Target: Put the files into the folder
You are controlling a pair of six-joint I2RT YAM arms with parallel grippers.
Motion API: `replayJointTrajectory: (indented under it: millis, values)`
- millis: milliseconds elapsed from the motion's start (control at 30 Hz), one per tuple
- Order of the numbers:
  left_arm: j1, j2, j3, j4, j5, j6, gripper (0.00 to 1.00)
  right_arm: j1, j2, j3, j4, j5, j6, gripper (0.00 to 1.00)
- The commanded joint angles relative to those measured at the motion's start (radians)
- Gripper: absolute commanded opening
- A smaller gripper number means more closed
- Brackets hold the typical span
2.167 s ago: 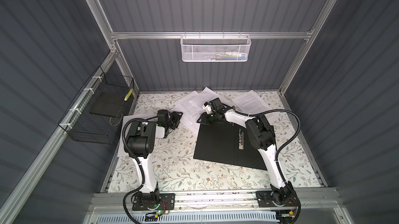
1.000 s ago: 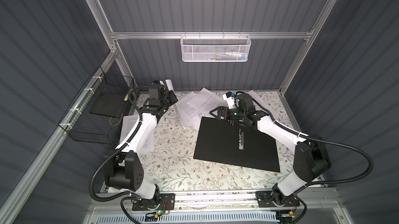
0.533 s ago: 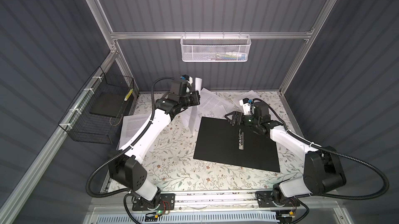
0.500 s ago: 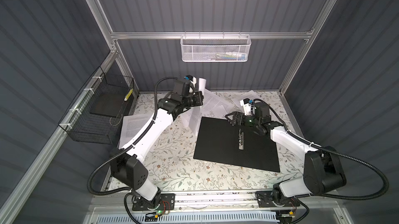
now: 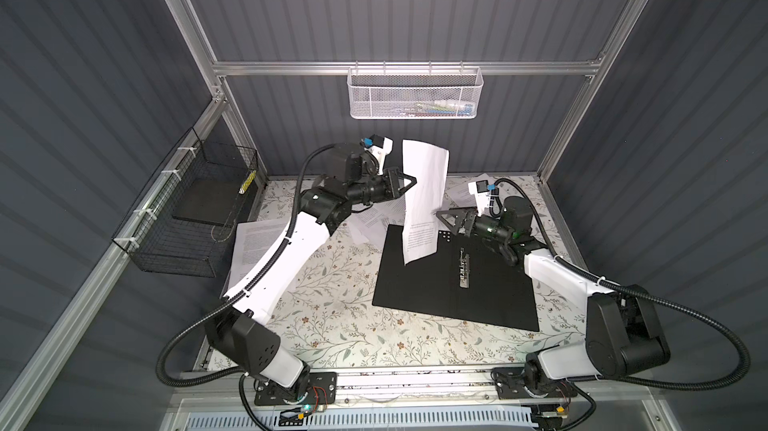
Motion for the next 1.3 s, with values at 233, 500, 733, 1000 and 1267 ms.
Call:
replayJointTrajectory:
  millis: [233, 500, 733, 1000, 1267]
  values:
    - [0.042, -0.009, -0.096, 0.392, 0.242, -0.302, 0.0, -0.005, 0.236, 0.053, 0.726, -0.241, 0.402, 0.97]
    - [0.053, 0.035, -0.154, 0.661, 0.288, -0.491, 0.0, 0.002, 0.383, 0.176, 0.934, -0.293, 0.581, 0.87]
    - [0.059, 0.048, -0.155, 0.628, 0.286, -0.463, 0.0, 0.003, 0.376, 0.206, 0.936, -0.312, 0.607, 0.77]
    - [0.1, 0.049, -0.139, 0.465, 0.284, -0.342, 0.0, -0.016, 0.365, 0.2, 0.936, -0.325, 0.638, 0.48]
    - [0.163, 0.046, -0.13, 0.31, 0.3, -0.2, 0.0, -0.016, 0.367, 0.204, 0.935, -0.336, 0.663, 0.41]
